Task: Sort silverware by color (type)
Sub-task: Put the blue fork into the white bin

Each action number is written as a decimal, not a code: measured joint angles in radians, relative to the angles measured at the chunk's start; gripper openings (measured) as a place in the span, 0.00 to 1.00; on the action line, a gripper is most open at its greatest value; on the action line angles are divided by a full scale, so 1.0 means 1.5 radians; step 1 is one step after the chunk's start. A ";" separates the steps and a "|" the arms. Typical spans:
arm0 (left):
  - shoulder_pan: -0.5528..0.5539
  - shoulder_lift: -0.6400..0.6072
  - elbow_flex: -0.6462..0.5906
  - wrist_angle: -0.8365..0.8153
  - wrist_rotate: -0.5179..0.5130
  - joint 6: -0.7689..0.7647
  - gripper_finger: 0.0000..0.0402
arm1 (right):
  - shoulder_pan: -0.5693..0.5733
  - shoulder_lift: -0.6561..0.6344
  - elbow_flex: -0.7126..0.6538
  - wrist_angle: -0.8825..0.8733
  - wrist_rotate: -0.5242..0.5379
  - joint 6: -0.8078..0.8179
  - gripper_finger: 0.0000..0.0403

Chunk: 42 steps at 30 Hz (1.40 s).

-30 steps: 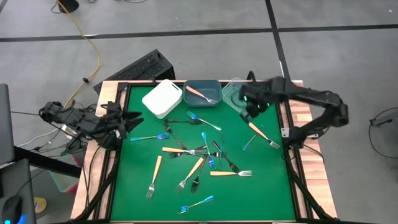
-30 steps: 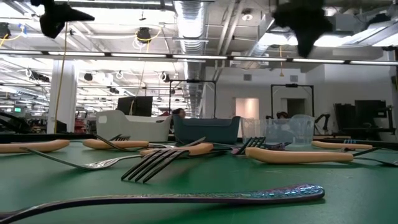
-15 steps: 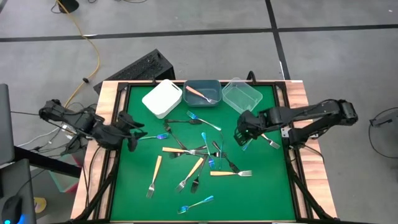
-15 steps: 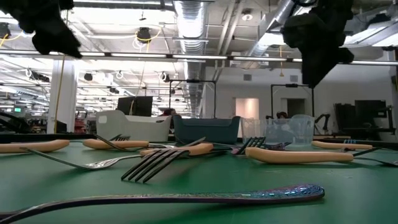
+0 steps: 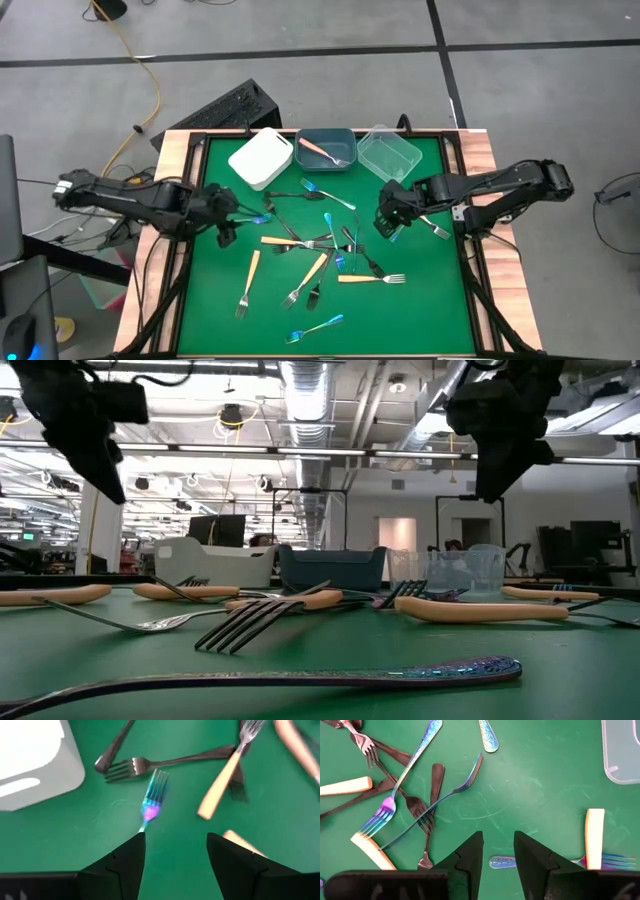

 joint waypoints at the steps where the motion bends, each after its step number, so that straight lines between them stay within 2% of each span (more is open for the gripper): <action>1: 0.022 0.009 0.000 0.002 0.006 0.024 0.49 | 0.000 0.000 0.000 0.000 0.001 -0.005 0.31; 6: 0.126 0.051 -0.002 0.044 0.092 0.103 0.49 | 0.000 0.000 0.000 0.000 0.014 -0.016 0.31; 12: 0.200 0.131 -0.030 0.093 0.172 0.152 0.49 | 0.000 0.000 0.000 0.000 0.031 -0.033 0.31; 21: 0.222 0.293 -0.032 0.157 0.172 0.172 0.49 | 0.000 0.000 0.000 0.000 0.034 -0.052 0.31; 25: 0.222 0.364 -0.032 0.161 0.125 0.188 0.49 | 0.000 0.000 0.000 -0.001 0.034 -0.053 0.31; 31: 0.220 0.423 -0.024 0.159 0.132 0.212 0.48 | 0.000 0.000 0.000 -0.004 0.034 -0.053 0.31; 35: 0.219 0.423 -0.024 0.161 0.134 0.205 0.39 | 0.000 0.000 0.000 -0.003 0.034 -0.055 0.31; 42: 0.219 0.412 -0.029 0.164 0.138 0.165 0.05 | 0.000 0.000 0.000 -0.003 0.034 -0.055 0.31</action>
